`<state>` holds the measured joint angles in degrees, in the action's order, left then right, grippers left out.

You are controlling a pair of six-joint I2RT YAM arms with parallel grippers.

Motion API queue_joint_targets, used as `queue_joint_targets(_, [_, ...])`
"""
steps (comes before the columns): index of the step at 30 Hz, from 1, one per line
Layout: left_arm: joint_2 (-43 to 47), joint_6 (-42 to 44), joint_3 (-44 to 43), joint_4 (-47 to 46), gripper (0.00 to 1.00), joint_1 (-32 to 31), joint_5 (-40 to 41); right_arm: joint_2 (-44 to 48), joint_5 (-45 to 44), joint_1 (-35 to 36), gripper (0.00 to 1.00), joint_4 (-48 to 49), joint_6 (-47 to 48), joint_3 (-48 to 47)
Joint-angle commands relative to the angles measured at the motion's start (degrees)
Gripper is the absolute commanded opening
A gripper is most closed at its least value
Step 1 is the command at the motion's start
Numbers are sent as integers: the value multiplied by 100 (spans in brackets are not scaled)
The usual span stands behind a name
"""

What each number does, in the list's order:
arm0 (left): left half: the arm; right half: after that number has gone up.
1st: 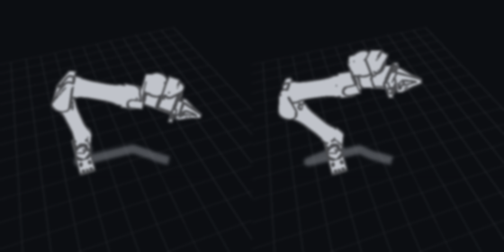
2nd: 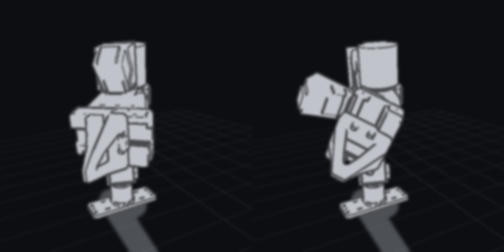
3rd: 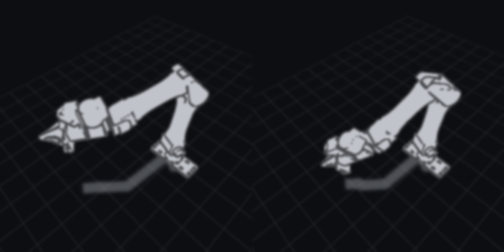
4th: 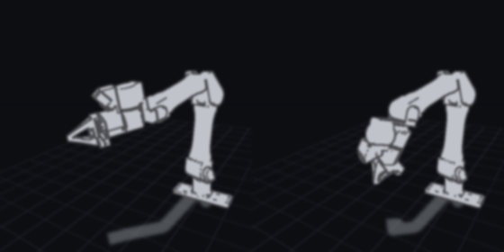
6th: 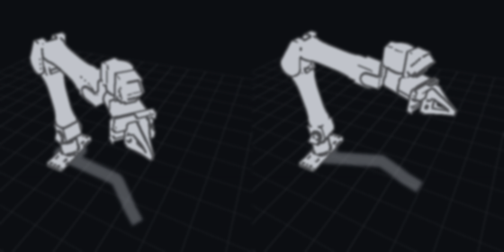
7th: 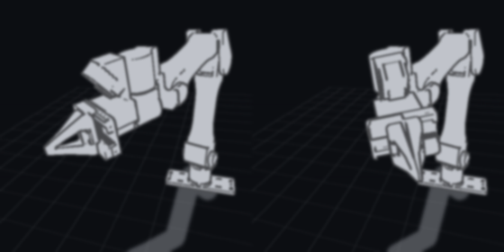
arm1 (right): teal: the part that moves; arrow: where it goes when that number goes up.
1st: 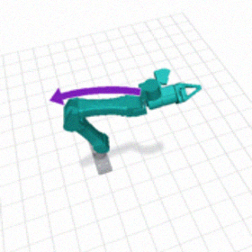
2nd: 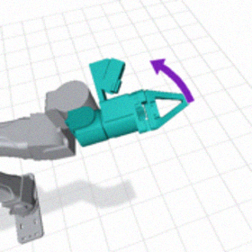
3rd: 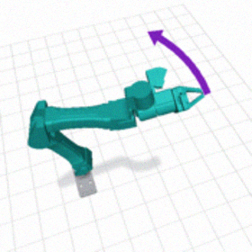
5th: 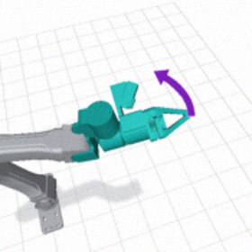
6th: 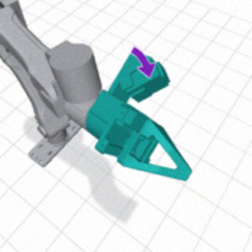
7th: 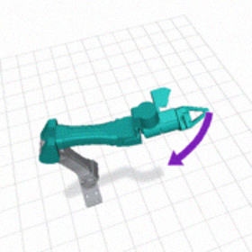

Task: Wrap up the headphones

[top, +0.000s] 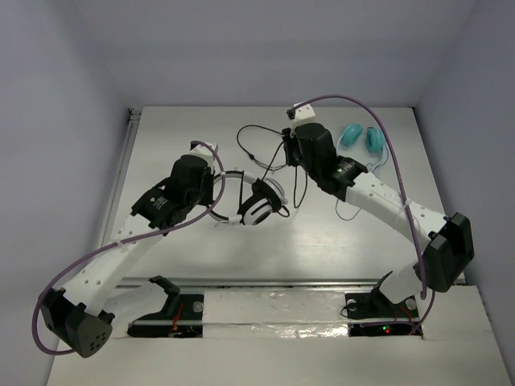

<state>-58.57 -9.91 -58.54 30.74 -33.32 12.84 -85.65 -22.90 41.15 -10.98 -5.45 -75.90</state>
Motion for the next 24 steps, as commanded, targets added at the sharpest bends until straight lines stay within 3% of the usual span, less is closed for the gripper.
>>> queue_joint_targets(1, [144, -11, -412, -350, 0, -25, -729, -74, 495, -141, 32, 587, -219, 84])
queue_joint_targets(7, [187, -11, -675, -350, 0, -25, -1556, -268, 2103, -256, 31, 1800, -351, 452])
queue_joint_targets(10, [258, -125, -921, -280, 0, -25, -1311, -198, 3166, -492, 29, 2521, -605, 1040])
queue_joint_targets(15, [249, -213, -1220, -218, 0, -25, -995, 39, 5266, -1134, 27, 4751, -1825, 2297])
queue_joint_targets(21, [249, -283, -1554, -200, 0, -25, -862, -356, 6391, -1214, 26, 5342, -2231, 2483])
queue_joint_targets(24, [232, -353, -1721, -366, 0, -25, -1089, -707, 6753, -1214, 30, 6124, -2819, 2554])
